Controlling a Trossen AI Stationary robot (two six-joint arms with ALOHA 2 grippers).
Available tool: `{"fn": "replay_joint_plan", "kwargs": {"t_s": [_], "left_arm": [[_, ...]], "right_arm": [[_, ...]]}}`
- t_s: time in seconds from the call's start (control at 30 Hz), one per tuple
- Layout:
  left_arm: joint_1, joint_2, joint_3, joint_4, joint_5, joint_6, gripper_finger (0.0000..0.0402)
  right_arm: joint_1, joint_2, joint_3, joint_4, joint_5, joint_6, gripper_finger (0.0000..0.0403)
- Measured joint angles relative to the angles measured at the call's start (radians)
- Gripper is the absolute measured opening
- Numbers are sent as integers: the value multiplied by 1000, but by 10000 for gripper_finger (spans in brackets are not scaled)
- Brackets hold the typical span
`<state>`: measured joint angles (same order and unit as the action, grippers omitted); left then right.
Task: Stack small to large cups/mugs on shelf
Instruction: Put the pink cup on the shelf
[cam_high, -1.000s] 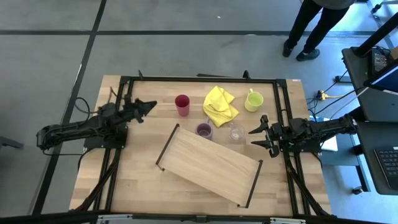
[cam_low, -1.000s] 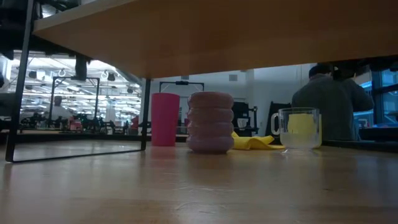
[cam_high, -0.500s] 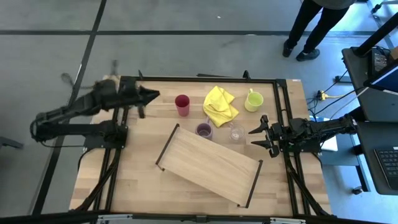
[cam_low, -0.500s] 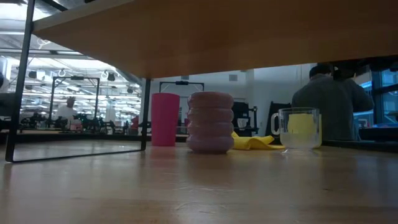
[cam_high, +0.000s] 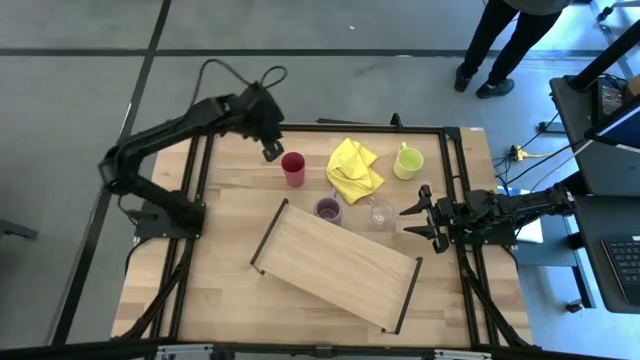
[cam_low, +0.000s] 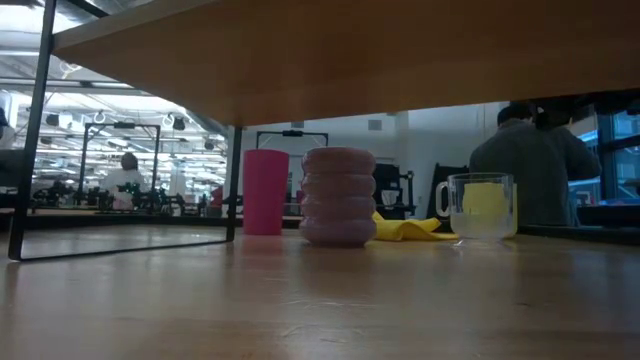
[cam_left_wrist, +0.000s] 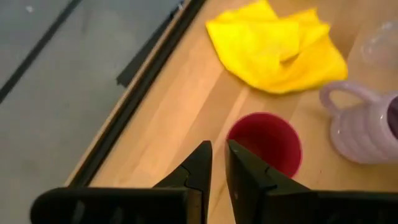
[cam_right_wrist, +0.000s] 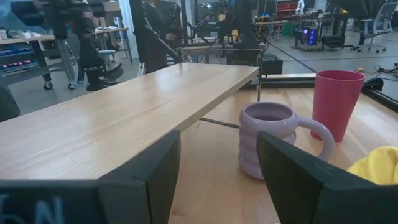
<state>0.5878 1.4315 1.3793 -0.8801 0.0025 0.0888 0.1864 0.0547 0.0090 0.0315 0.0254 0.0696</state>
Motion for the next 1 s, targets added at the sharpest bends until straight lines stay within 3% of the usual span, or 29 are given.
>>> {"fn": "replay_joint_plan", "kwargs": {"t_s": [0.2, 0.37, 0.5, 1.0], "left_arm": [[16, 152, 109, -68, -19, 9, 97], [17, 277, 200, -251, -19, -89, 138], [12, 325, 238, -355, -19, -111, 143], [-36, 325, 241, -284, 69, -165, 144]], "right_arm": [[0, 0, 0, 0, 0, 0, 212], [0, 0, 0, 0, 0, 0, 212], [0, 0, 0, 0, 0, 0, 212], [0, 0, 0, 0, 0, 0, 212]]}}
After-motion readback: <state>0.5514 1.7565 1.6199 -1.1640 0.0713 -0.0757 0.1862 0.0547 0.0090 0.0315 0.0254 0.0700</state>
